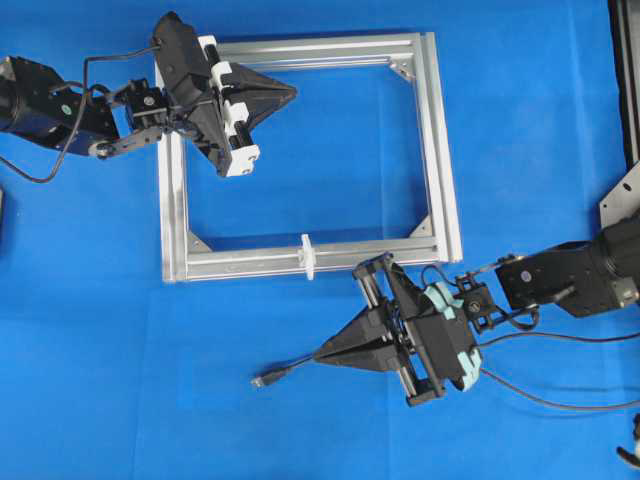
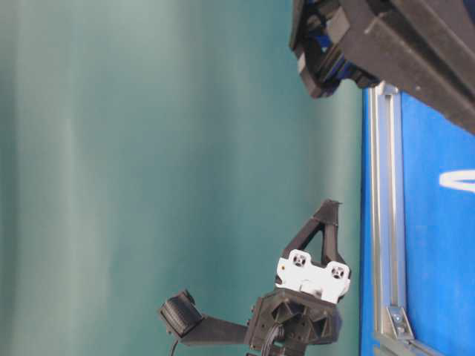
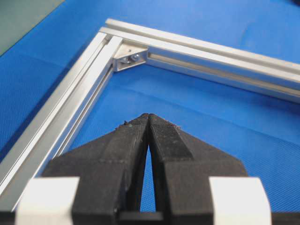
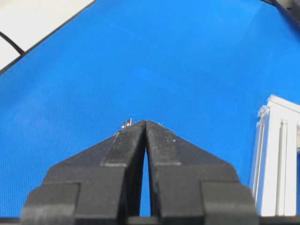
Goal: Insert the wire through the string loop located in the center.
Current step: 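Open the right gripper and move it toward the black USB cable, then lower the right gripper and close it on the cable near the plug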
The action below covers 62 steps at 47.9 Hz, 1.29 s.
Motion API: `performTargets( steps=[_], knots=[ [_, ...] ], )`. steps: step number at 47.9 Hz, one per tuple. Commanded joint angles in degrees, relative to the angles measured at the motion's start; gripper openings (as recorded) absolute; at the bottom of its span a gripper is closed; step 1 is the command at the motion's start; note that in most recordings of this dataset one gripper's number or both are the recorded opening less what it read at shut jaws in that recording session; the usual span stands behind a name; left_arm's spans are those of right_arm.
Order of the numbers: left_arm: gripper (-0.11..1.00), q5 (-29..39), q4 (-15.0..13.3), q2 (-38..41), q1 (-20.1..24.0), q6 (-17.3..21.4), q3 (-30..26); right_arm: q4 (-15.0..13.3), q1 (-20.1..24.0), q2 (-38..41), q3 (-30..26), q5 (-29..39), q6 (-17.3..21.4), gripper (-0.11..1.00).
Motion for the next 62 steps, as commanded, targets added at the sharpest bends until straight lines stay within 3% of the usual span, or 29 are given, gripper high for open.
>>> performTargets(
  steps=[1, 17, 34, 40, 52, 54, 62],
  knots=[
    [0.00, 0.09, 1.14, -2.81, -0.35, 0.26, -0.79, 0.00, 0.62, -2.72, -0.88, -0.35, 0.62, 0.00],
    [0.00, 1.41, 1.14, -2.90, -0.26, 0.35, -0.70, 0.00, 0.70, -2.72, -1.14, -0.09, 0.88, -0.05],
    [0.00, 1.49, 1.14, -2.90, -0.35, 0.35, -0.79, 0.00, 0.79, -2.81, -1.23, 0.26, 4.31, -0.02],
    [0.00, 1.41, 1.14, -2.90, -0.53, 0.35, -0.79, 0.09, 0.79, -2.72, -1.49, 0.70, 5.45, 0.19],
    [0.00, 1.67, 1.14, -2.90, -0.70, 0.35, -0.62, 0.88, 0.79, -2.55, -1.85, 2.46, 6.15, 0.88],
    [0.00, 1.76, 1.14, -2.90, -0.70, 0.35, -0.70, 1.05, 0.70, -2.55, -1.85, 2.46, 6.15, 0.93],
    [0.00, 1.93, 1.14, -2.81, -0.70, 0.35, -0.79, 1.67, 0.70, -2.37, -2.11, 3.08, 6.15, 0.93]
  ],
)
